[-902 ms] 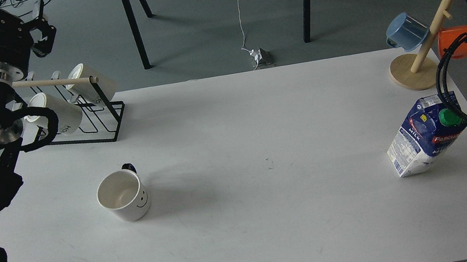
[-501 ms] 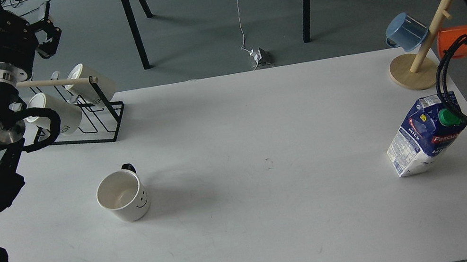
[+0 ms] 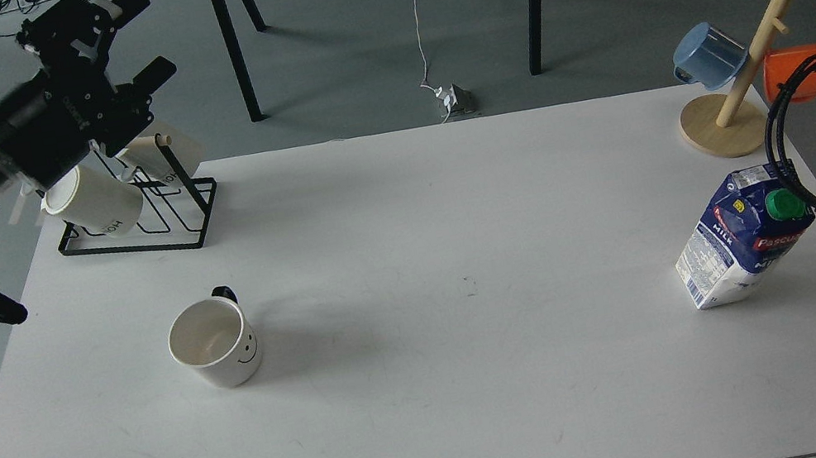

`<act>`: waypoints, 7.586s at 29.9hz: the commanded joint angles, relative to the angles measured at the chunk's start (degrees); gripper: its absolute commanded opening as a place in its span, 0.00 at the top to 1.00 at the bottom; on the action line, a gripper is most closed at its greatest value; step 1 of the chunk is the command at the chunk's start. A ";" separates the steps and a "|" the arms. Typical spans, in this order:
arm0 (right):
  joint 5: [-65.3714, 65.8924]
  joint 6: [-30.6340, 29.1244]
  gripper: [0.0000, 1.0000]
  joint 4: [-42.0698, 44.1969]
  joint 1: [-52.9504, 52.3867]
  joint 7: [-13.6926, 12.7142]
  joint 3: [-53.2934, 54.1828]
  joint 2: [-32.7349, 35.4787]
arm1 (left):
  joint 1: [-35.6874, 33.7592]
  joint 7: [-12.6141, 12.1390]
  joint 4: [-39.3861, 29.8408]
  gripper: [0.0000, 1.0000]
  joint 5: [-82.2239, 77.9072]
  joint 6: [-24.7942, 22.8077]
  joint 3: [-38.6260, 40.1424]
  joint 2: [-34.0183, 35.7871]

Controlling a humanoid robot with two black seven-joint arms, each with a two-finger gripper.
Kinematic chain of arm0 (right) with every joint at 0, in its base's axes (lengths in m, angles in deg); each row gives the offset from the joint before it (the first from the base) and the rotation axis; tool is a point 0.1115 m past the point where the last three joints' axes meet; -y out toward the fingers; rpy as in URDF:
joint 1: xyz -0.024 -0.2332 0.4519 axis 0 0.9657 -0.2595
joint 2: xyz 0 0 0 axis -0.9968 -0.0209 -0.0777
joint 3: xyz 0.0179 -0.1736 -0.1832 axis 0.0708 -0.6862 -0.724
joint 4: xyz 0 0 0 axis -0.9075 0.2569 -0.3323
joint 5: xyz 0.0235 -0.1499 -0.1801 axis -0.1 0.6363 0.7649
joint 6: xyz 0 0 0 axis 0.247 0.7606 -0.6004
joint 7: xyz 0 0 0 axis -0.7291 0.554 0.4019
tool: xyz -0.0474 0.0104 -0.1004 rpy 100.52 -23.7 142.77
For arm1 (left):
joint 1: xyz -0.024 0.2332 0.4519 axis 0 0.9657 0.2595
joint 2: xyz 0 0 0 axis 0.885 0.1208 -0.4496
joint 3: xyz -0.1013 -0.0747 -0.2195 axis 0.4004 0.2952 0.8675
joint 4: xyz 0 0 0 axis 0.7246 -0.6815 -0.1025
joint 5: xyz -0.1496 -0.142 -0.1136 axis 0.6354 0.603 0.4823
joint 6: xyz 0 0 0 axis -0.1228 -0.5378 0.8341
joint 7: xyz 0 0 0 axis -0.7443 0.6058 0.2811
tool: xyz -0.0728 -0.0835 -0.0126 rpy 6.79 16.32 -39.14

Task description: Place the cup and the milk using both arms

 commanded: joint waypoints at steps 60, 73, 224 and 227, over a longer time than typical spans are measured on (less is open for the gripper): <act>0.27 0.00 0.00 -1.15 1.46 0.52 0.26 2.71 | 8.59 4.68 6.20 0.92 -74.86 18.51 -17.23 -5.54; 0.18 0.00 0.00 -1.15 1.64 0.52 0.87 4.38 | -7.67 0.21 -4.09 0.92 -75.56 1.38 -16.44 -15.55; -1.32 0.00 0.03 -37.63 60.71 0.43 18.19 -7.83 | -1.17 -7.00 39.49 0.00 43.70 -1.76 18.37 -22.86; -1.32 0.00 0.05 -36.75 60.26 0.43 18.28 -9.15 | -1.17 -6.92 41.95 0.00 43.70 -1.76 18.37 -23.12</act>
